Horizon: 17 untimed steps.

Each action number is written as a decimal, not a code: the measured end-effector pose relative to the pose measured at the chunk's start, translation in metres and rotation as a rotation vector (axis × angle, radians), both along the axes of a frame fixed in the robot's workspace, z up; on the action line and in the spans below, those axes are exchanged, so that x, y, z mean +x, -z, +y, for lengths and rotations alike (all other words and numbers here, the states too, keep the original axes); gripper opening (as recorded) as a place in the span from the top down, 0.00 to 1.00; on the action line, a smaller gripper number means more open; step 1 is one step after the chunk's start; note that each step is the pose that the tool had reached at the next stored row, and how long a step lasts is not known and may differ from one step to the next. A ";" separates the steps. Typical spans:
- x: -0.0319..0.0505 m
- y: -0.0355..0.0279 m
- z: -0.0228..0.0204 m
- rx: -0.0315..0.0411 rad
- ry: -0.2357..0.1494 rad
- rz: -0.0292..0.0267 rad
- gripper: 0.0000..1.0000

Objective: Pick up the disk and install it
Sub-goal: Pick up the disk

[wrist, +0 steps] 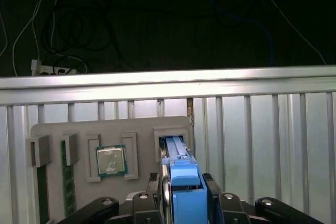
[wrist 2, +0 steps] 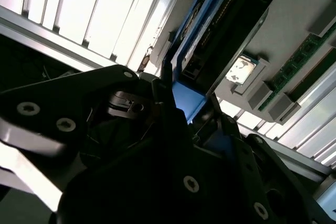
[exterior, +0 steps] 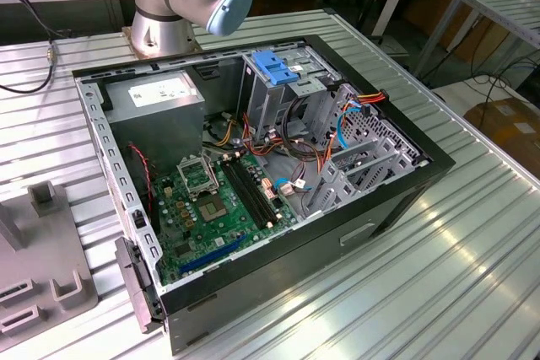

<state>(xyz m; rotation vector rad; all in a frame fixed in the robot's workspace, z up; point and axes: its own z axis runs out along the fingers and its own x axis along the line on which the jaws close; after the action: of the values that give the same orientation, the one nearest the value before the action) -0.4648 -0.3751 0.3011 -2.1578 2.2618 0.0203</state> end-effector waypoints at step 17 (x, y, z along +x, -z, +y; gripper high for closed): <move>0.0001 -0.0203 0.0000 0.0075 0.000 -0.0002 0.63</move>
<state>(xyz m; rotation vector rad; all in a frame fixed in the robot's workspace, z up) -0.4647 -0.3751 0.3214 -2.1542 2.2578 0.0285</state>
